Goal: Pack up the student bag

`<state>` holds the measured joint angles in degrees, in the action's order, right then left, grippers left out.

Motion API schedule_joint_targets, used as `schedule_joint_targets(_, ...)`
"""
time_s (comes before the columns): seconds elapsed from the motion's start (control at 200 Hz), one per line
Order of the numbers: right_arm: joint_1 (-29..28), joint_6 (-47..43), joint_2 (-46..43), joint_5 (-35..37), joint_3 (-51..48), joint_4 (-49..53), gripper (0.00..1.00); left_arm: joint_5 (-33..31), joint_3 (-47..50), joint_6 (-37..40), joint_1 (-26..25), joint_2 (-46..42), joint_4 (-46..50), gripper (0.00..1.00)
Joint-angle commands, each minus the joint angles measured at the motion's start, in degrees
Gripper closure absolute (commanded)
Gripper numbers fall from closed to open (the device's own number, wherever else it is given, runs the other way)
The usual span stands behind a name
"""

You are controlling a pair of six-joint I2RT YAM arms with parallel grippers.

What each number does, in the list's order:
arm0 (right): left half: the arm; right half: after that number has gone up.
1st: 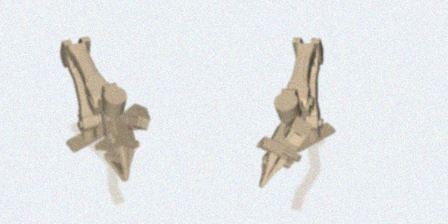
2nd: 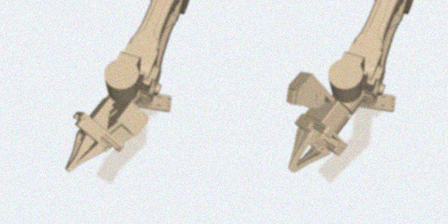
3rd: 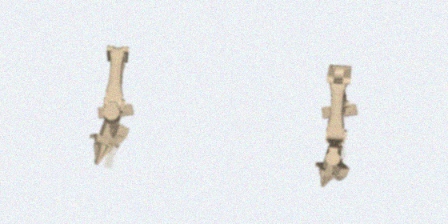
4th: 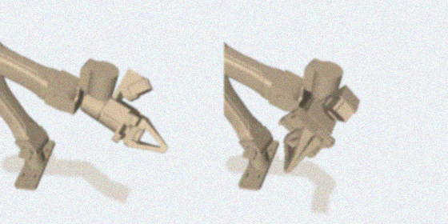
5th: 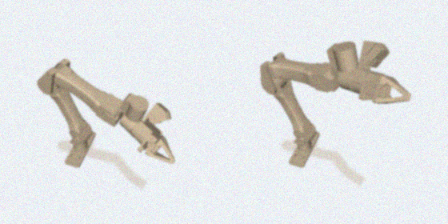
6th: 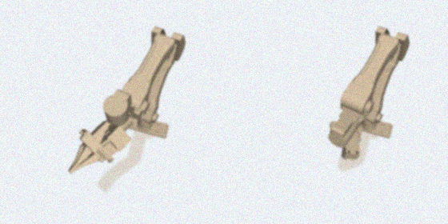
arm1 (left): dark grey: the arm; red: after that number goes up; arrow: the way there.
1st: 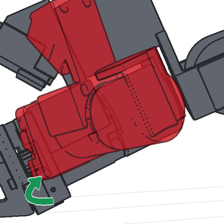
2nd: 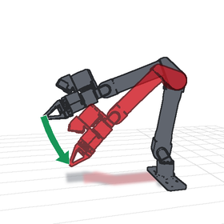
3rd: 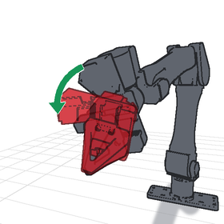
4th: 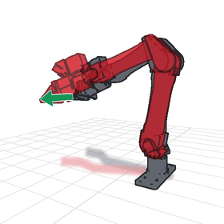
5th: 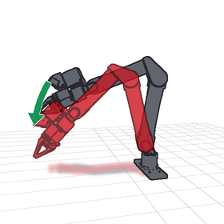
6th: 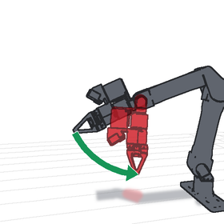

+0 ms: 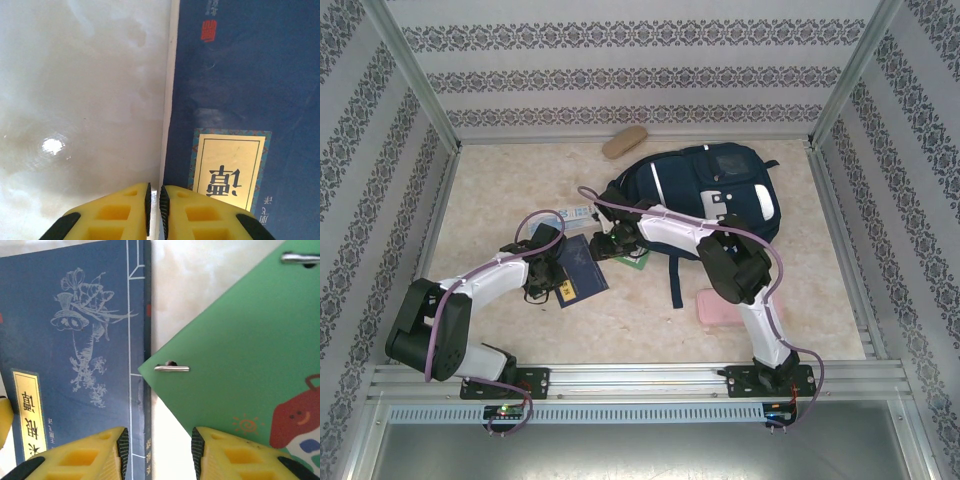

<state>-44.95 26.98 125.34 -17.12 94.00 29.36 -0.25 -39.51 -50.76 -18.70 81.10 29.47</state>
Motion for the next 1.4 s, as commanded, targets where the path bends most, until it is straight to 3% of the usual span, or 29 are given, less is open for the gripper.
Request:
schedule_joint_targets(0.0,-2.28,-0.86,2.47,2.22,-0.68,3.31,0.58,0.57,2.56,0.63,-0.57,1.44,1.04,0.83)
schedule_joint_targets(0.195,-2.72,-1.05,-1.88,7.49,-2.39,3.45,0.57,0.29,2.47,0.72,-0.57,1.12,1.27,0.83)
schedule_joint_targets(0.375,-3.56,-2.81,-5.26,6.21,-2.8,2.87,0.56,0.3,2.64,0.97,-0.63,1.16,1.28,0.82)
schedule_joint_targets(0.694,-3.29,-2.41,-1.1,-0.63,-2.98,1.2,0.55,0.25,2.49,0.84,-0.58,0.95,1.46,0.83)
schedule_joint_targets(0.994,-3.13,-1.8,3.26,0.64,-1.43,3.93,0.55,0.56,2.52,0.93,-0.55,1.22,1.2,0.82)
schedule_joint_targets(1.119,-3.64,-1.7,4.58,-3.93,-0.03,4.22,0.55,1.21,2.66,0.93,-0.58,1.42,0.39,0.83)
schedule_joint_targets(1.399,-5.42,2.42,4.61,-23.47,3.12,-1.67,0.57,3.76,3.78,0.41,-0.59,0.82,-3.96,0.83)
